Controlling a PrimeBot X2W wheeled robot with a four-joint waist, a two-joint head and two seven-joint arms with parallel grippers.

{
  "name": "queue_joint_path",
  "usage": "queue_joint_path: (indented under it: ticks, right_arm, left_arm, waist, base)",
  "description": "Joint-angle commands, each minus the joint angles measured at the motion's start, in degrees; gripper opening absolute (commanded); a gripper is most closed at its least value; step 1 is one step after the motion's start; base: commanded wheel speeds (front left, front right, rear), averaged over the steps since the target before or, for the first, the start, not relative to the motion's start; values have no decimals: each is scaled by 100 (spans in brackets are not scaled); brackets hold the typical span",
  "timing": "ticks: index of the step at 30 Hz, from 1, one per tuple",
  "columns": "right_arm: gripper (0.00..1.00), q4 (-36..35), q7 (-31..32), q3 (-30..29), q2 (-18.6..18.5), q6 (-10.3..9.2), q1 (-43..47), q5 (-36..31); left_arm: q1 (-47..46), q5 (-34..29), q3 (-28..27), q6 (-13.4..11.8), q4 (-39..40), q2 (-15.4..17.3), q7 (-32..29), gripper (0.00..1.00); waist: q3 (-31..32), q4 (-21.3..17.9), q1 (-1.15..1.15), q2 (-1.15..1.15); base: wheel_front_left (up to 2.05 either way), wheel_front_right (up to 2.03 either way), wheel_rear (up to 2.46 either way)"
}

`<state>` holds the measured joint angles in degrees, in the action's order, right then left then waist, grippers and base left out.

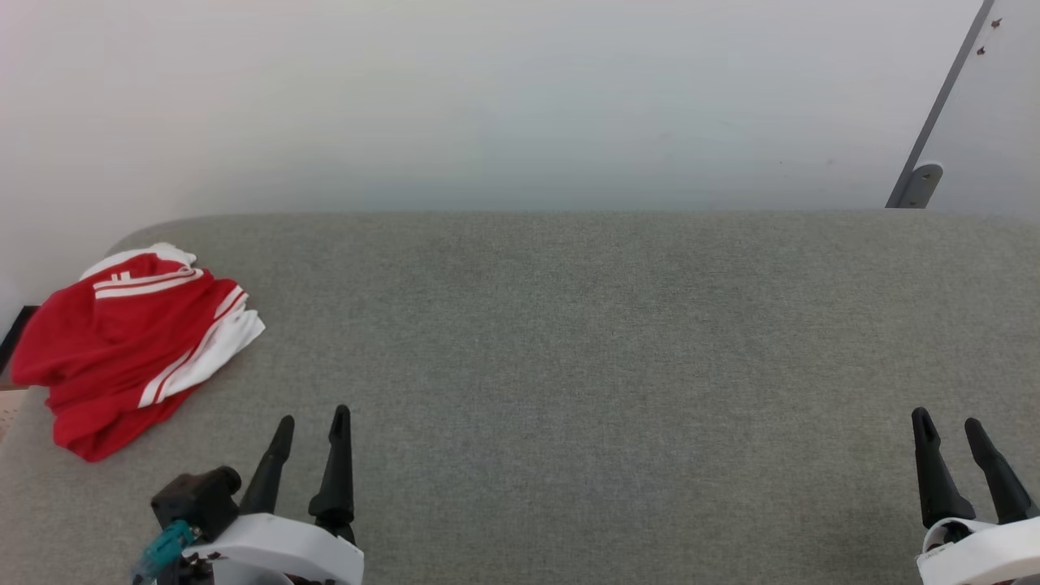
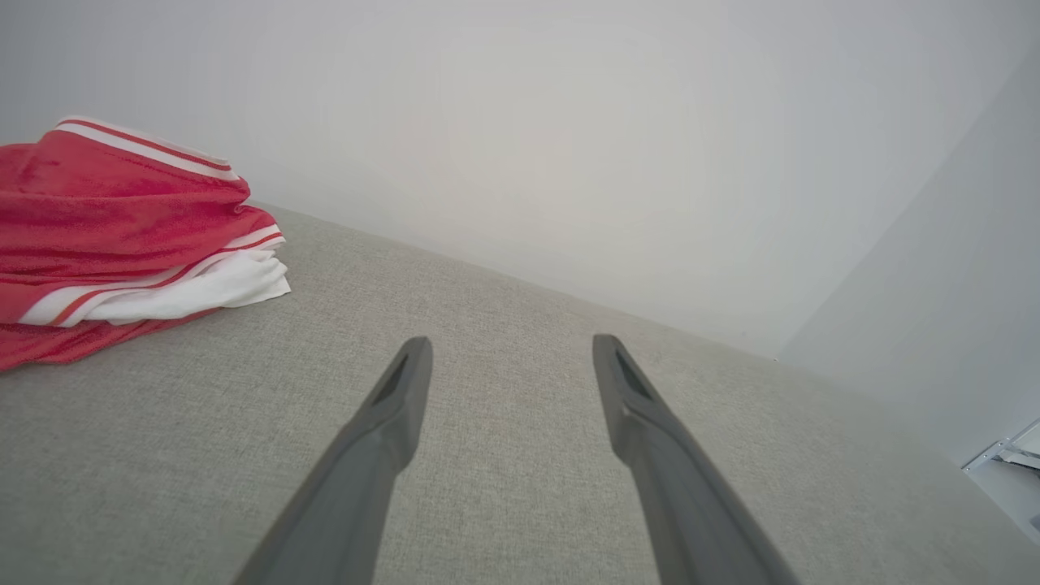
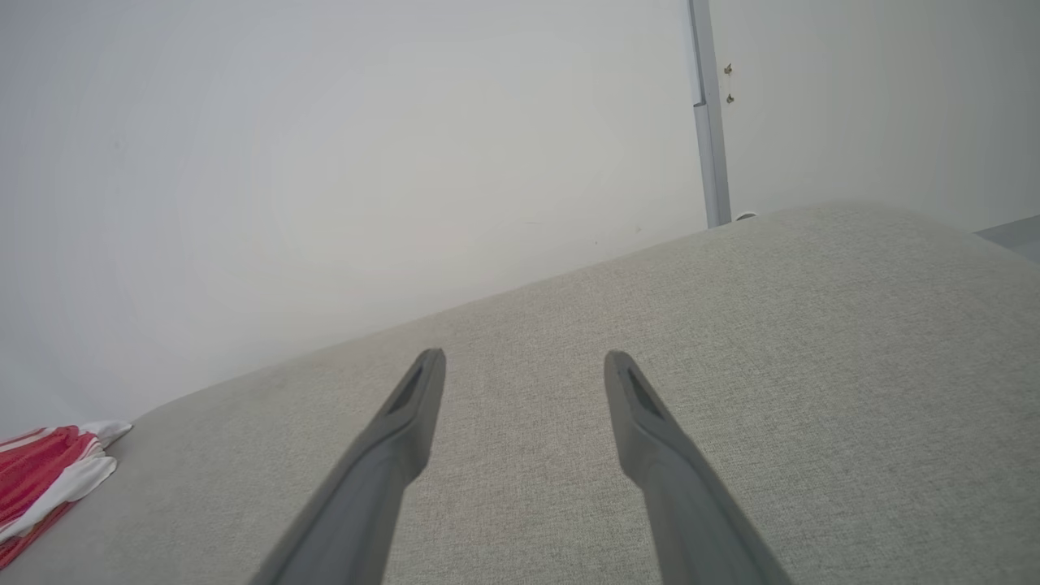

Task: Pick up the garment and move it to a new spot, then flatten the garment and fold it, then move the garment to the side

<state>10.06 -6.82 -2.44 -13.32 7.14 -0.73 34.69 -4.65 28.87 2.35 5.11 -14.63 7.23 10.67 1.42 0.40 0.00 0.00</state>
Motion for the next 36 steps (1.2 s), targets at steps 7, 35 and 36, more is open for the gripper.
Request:
queue_joint_path:
  ticks: [7,35,36]
  right_arm:
    - [100,-4,-141,-10,-127,41,-25,-367]
    - [100,-80,-405,29,-296,44,102,-1370]
    - [100,-80,-420,34,-302,45,99,-1395]
  left_arm:
    - [-46,-532,-101,112,13,-15,127,100]
    - [30,-1834,-198,237,85,-33,441,100]
    - [31,-1875,-200,239,90,-31,452,100]
  waist:
    - [1,10,0,0]
    - [19,20,0,0]
    - [19,20,0,0]
  base:
    - [0,0,0]
    - [0,0,0]
    - [0,0,0]
